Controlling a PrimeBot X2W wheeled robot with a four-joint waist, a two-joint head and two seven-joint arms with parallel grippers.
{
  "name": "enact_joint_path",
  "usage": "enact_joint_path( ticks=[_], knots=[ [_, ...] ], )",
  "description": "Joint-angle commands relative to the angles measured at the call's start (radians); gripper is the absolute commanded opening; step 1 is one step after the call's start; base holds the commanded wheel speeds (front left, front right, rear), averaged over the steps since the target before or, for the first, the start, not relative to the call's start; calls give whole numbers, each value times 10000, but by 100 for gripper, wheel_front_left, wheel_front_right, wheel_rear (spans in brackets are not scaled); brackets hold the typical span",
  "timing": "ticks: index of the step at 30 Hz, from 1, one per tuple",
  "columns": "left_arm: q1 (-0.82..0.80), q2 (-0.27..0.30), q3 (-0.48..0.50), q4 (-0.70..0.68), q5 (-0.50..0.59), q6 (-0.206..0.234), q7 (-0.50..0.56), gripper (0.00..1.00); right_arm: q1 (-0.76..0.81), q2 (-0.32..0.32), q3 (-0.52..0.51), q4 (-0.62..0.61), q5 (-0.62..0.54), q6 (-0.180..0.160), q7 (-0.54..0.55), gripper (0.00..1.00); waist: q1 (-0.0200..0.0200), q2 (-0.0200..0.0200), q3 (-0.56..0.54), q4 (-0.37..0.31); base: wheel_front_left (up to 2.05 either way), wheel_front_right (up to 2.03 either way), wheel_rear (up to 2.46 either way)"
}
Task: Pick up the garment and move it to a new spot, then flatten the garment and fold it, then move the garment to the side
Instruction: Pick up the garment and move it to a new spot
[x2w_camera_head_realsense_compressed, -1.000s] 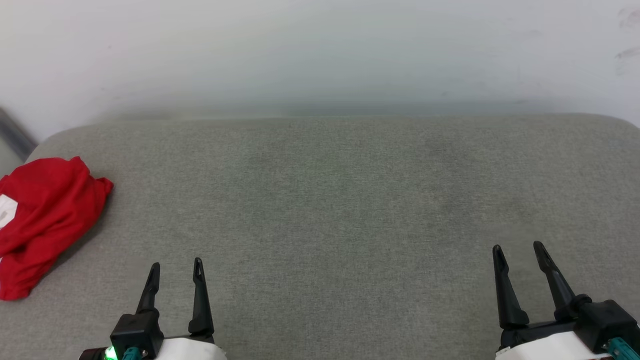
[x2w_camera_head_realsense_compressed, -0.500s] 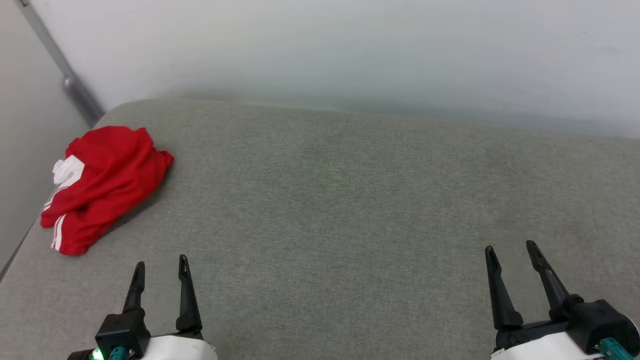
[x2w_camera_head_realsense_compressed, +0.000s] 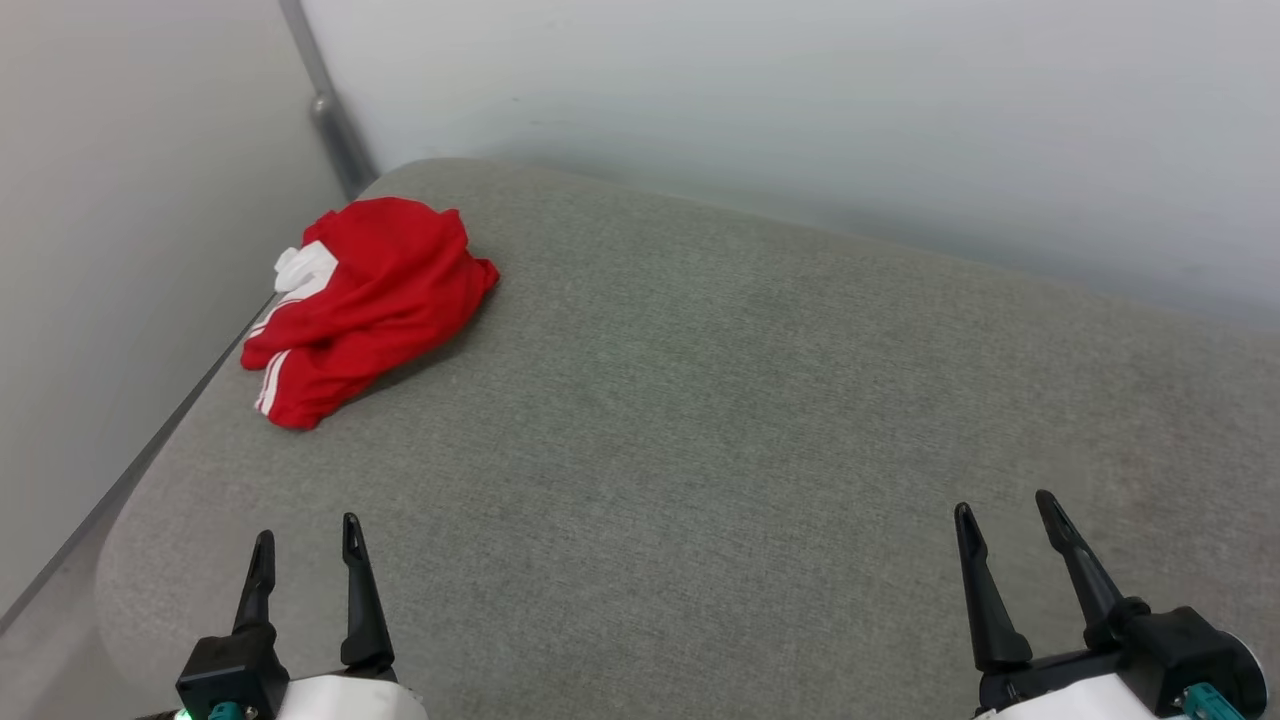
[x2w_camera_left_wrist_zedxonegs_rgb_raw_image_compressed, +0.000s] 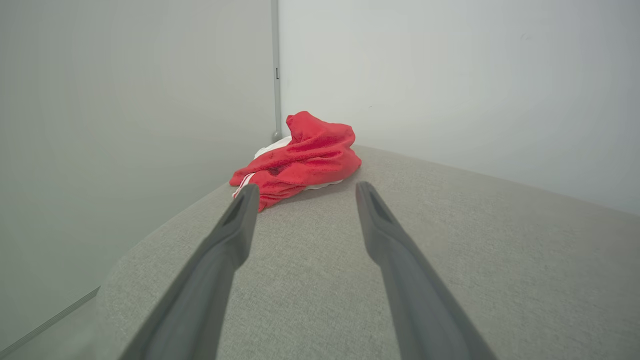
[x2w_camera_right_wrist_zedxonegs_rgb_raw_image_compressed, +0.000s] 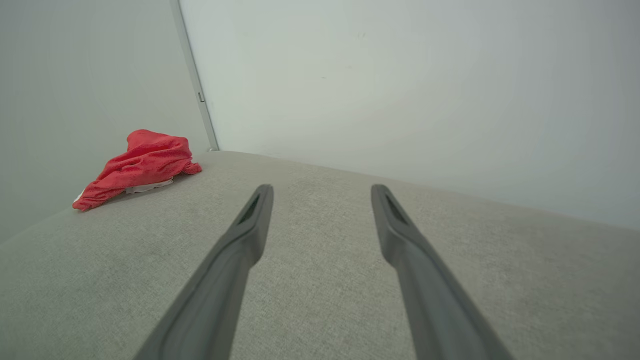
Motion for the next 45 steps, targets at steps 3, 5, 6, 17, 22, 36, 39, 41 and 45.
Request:
enact_joint_path(
  ticks=[3, 5, 6, 17, 22, 36, 39, 41, 45],
  knots=[
    [149, 6, -10, -44, -53, 101, -26, 100, 109, 1, 17, -20, -63, -3, -19, 100, 0, 0, -26, 457, 0, 0, 0],
    [189, 6, 2, -76, -70, 145, -26, 100, 121, 2, 34, -32, -71, -3, -19, 100, 0, 0, -34, 625, 0, 0, 0],
    [205, 6, 1, -93, -134, 153, -26, 100, 131, 2, 40, -29, -73, -3, -19, 100, 0, 0, -38, 702, 0, 0, 0],
    [6, 7, 202, 49, -260, 62, -24, 100, -25, 1, 101, -13, -207, -3, -19, 100, 0, 0, 134, 788, 0, 0, 0],
    [-881, 95, 710, 474, -176, -413, -24, 100, -221, 1, -55, -134, -480, -3, -19, 100, 0, 0, 512, 498, 0, 0, 0],
    [-5817, 2028, 2449, 2525, -568, -1772, -24, 100, -1393, -1, -535, -1016, -1621, -5, -18, 100, 0, 0, 2945, -726, 0, 0, 0],
    [-6968, 2850, 2684, 3299, -748, -2029, -21, 100, -1705, -1, -609, -1320, -1837, -3, -19, 100, 0, 0, 3585, -973, 0, 0, 0],
    [-7816, 3403, 2682, 3961, -768, -2241, -24, 100, -1911, -1, -670, -1510, -1979, -3, -18, 100, 0, 0, 3984, -1089, 0, 0, 0],
    [-9111, 4120, 2505, 5043, -990, -2447, 51, 100, -2171, -1, -781, -1816, -2255, -5, -19, 100, 0, 0, 4601, -1212, 0, 0, 0]
  ],
)
